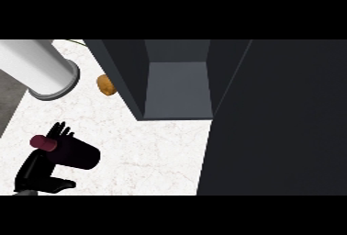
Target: Pick up the wine, place it into the cabinet and close the cabinet
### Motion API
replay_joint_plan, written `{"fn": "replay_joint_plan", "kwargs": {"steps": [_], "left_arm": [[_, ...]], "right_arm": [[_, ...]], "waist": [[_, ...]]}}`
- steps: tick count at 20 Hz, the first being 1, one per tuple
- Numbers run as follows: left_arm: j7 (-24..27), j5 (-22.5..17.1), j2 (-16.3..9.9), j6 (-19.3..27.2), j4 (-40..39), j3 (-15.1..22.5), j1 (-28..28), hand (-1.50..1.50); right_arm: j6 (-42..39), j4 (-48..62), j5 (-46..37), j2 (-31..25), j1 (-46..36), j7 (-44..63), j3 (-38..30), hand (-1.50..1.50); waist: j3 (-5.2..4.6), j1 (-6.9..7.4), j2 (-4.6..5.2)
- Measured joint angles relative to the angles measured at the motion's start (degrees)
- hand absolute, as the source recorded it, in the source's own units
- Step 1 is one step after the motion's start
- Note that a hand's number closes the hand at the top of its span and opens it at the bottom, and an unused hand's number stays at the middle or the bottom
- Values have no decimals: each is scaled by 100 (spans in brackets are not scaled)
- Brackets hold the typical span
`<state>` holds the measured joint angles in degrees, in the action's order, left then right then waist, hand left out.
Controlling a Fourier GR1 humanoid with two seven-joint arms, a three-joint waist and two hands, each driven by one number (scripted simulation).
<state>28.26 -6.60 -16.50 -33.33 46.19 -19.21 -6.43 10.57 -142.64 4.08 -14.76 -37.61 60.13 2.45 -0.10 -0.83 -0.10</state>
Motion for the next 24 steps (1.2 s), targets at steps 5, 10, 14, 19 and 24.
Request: {"fn": "replay_joint_plan", "kwargs": {"steps": [5,10,14,19,24], "left_arm": [[373,231,-14,124,-615,116,-293,-150],[677,400,9,323,-1151,204,-663,-150],[704,303,-30,208,-1576,143,-941,150],[981,522,34,258,-1649,405,-1050,150],[1613,959,73,733,-1316,797,-915,150]], "right_arm": [[-9,-4,17,-8,150,-51,-51,-150],[12,17,13,-15,71,-57,-62,-150],[20,23,27,-5,70,-67,-64,-150],[53,34,17,-4,23,-51,-14,-150],[47,45,34,-42,73,-66,-109,-150]], "waist": [[2,0,4],[0,-2,6],[-1,-22,7],[-2,-21,2],[1,-9,-7]]}}
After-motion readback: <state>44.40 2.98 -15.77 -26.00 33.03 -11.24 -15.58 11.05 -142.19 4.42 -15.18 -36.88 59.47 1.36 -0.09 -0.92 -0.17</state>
